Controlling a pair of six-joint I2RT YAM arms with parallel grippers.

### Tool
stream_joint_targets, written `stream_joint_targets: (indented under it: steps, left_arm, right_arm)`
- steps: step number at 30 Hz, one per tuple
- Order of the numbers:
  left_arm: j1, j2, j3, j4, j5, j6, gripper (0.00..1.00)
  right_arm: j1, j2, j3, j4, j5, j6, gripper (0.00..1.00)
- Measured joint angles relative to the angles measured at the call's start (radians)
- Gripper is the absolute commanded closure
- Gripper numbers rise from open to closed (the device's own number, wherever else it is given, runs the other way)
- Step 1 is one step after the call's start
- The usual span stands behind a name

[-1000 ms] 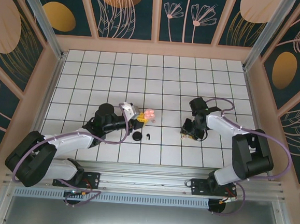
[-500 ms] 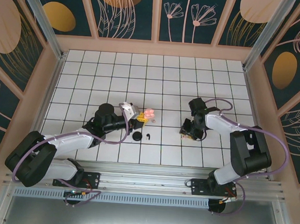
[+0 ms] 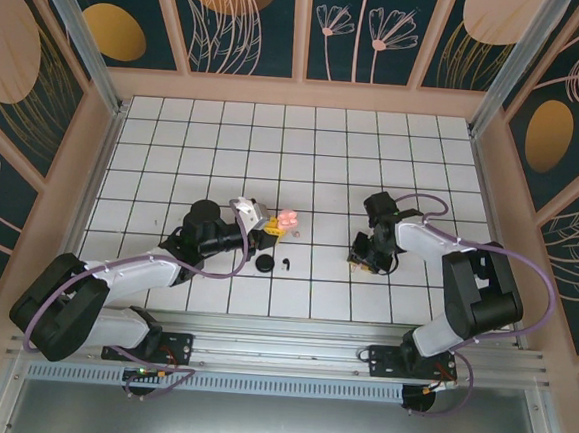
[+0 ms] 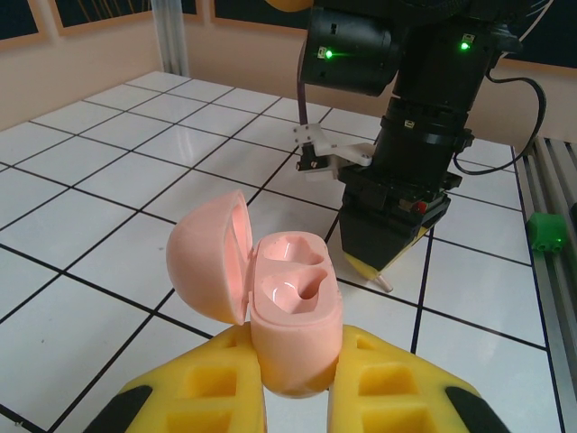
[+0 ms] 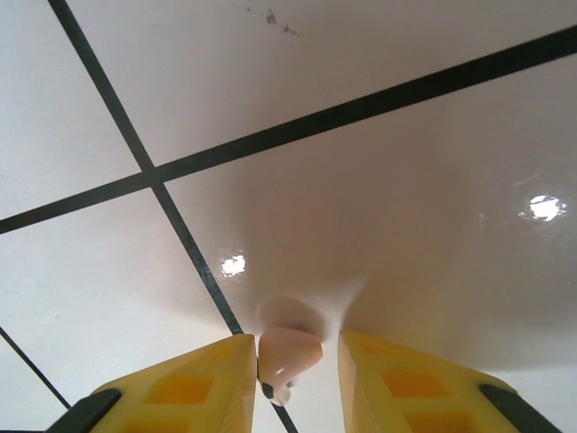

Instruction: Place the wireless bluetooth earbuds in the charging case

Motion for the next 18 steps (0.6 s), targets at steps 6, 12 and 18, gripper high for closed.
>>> stream_joint_targets:
  steps: [6,12,18]
  left_arm:
    - [0.000,0.000,0.000,0.000,0.000,-0.004,0.90]
    - [0.000,0.000,0.000,-0.005,-0.001,-0.005,0.90]
    - [0.000,0.000,0.000,-0.008,-0.003,-0.005,0.90]
  right_arm:
    - [0.000,0.000,0.000,0.013,0.000,-0.005,0.71]
    - [0.000,0.013,0.000,0.020,0.000,-0.009,0.75]
    - [-0.001,0.013,0.000,0.020,0.000,-0.020,0.79]
